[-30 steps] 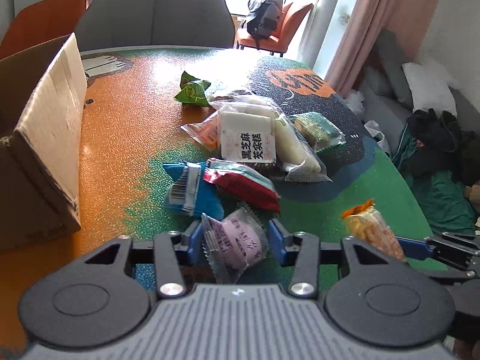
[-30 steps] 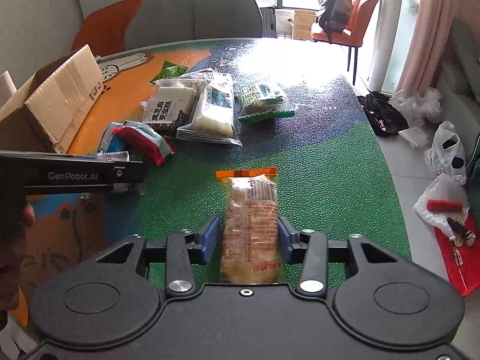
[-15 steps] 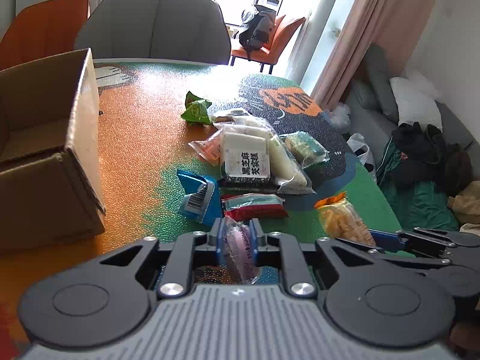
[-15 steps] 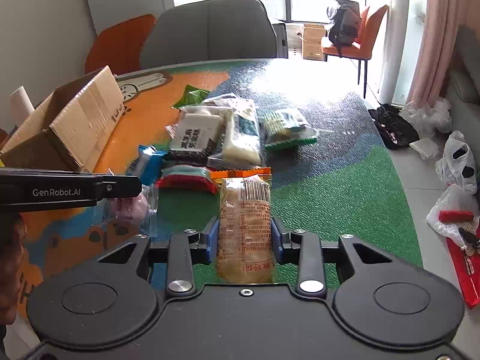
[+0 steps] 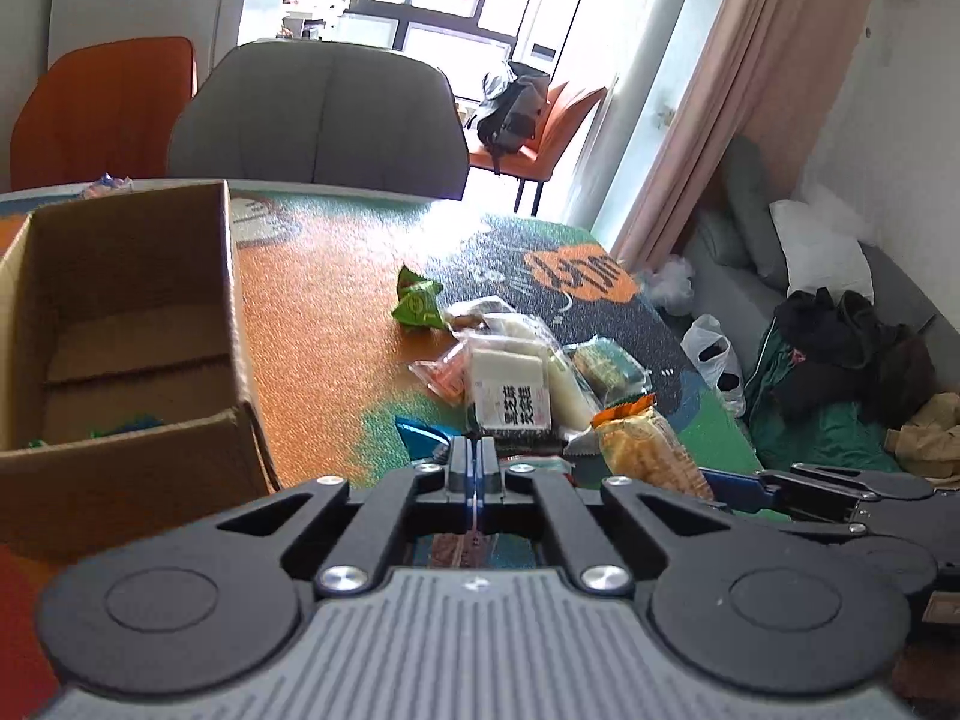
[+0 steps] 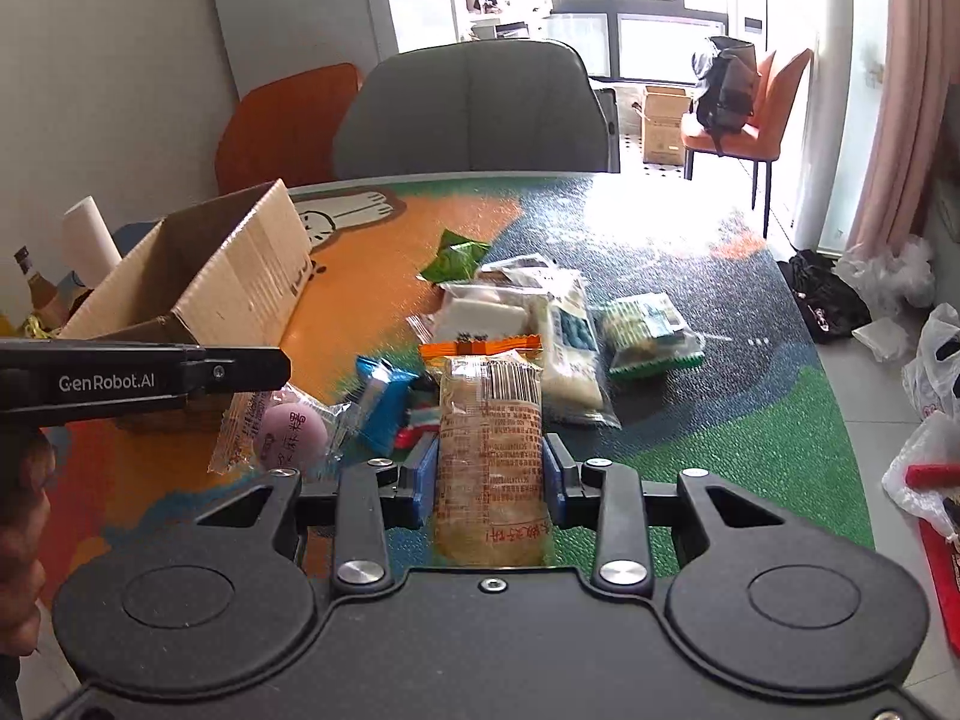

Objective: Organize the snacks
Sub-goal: 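Carry both packets over the box and release them inside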

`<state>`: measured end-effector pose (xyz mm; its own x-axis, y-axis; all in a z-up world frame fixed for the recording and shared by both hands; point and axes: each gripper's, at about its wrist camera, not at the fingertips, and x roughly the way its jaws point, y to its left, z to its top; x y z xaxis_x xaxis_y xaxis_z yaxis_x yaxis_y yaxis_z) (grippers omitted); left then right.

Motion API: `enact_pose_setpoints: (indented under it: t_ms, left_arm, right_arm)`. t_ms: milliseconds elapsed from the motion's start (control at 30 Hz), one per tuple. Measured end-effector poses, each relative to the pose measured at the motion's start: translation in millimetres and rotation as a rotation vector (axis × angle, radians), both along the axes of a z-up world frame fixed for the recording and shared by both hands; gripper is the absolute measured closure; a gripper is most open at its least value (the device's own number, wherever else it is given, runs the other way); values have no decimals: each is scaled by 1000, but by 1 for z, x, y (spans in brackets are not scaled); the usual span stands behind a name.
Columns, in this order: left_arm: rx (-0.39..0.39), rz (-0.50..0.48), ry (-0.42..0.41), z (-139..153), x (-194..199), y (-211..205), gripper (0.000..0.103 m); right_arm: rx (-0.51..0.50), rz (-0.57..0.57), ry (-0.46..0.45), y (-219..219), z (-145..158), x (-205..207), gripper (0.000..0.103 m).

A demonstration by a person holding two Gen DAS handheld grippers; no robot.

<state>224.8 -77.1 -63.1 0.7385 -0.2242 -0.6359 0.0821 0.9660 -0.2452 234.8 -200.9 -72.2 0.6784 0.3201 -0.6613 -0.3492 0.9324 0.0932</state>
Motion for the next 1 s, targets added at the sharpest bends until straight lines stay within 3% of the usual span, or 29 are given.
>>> enact_pose_setpoints:
  t_ms: [600, 1000]
  left_arm:
    - [36, 109, -150, 73, -4, 62, 103]
    - [55, 203, -160, 79, -7, 115, 103]
  right_arm:
    - [15, 104, -82, 60, 43, 10, 69]
    - [27, 172, -104, 110, 57, 21, 69]
